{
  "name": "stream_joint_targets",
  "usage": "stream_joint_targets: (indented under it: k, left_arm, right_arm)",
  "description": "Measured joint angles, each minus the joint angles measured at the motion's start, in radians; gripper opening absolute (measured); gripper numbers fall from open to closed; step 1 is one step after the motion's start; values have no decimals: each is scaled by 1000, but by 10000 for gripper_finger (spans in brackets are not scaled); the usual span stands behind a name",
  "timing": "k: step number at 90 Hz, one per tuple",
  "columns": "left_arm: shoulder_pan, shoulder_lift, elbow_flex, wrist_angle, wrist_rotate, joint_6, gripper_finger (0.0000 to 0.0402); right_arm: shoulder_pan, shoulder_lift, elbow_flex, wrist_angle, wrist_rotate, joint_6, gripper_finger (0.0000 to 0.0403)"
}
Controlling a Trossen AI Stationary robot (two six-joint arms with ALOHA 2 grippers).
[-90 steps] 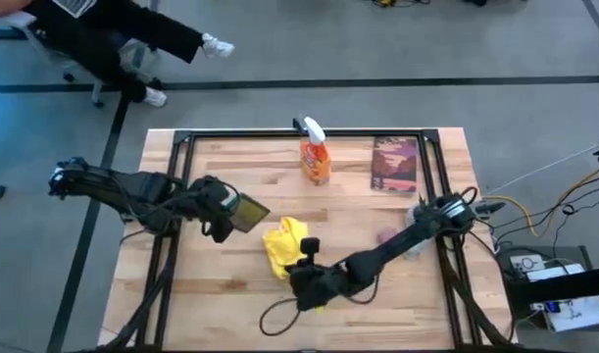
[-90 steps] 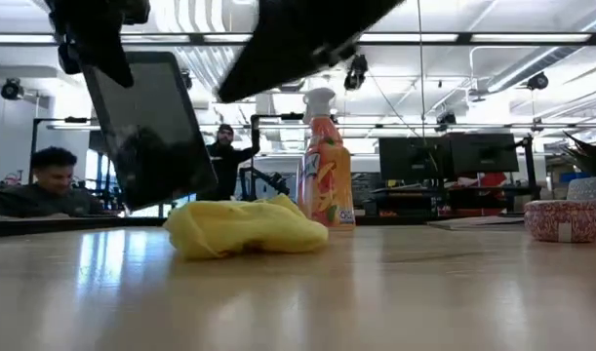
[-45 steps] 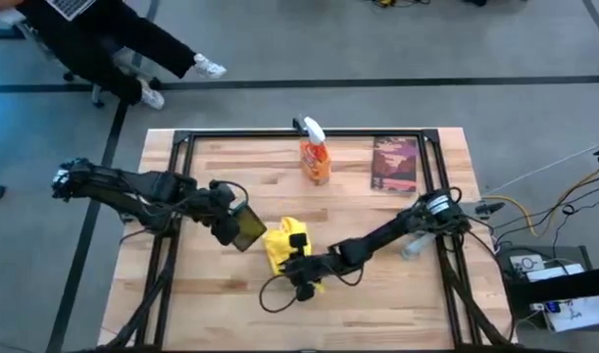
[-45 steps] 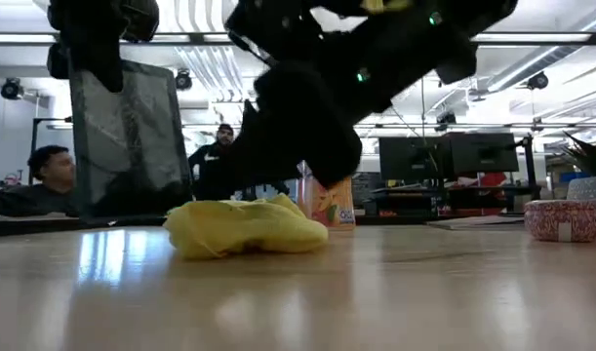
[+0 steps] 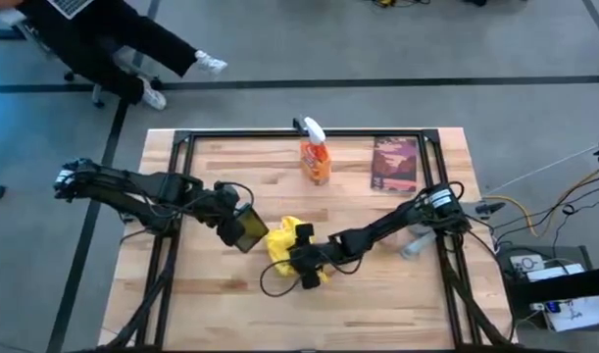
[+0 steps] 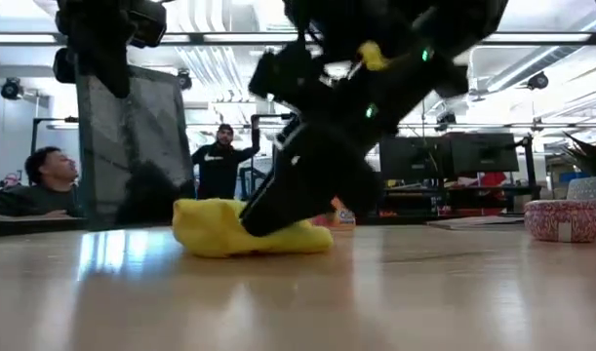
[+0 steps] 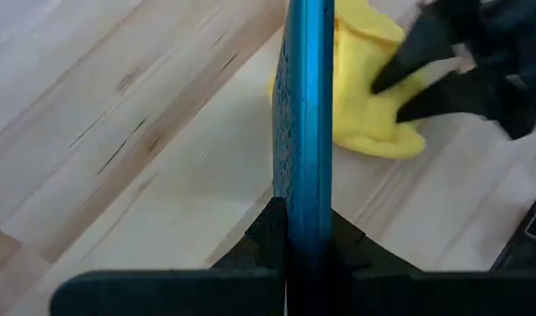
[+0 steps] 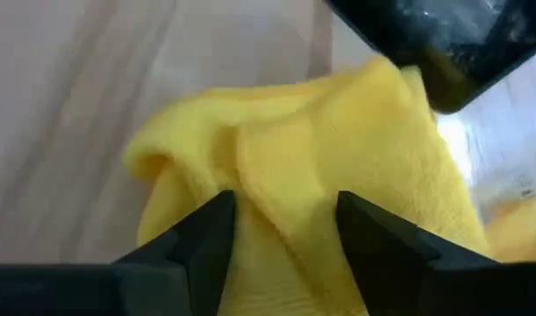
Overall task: Apply microfiber cloth
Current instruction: Wipe the front and back of the tablet with the yellow microfiber cloth
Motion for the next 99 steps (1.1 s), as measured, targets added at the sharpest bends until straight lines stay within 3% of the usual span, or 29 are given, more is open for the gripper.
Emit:
stream_joint_targets:
  k: [26, 52, 69, 99]
  left_arm:
    - [0, 2, 71, 40, -18, 48, 9]
    - [-2, 33, 61, 114, -17, 80, 9]
    - [-2, 109, 59, 125, -31, 101, 9]
    - [-2, 251, 62, 182, -11, 125, 9]
  right_arm:
    - [-2, 44, -4, 126, -1, 16, 134]
    - [-4, 57, -3, 139, 39, 19, 11]
    - [16, 65, -5, 204, 59, 11, 6]
    - [56, 4, 30, 215, 191, -89, 1]
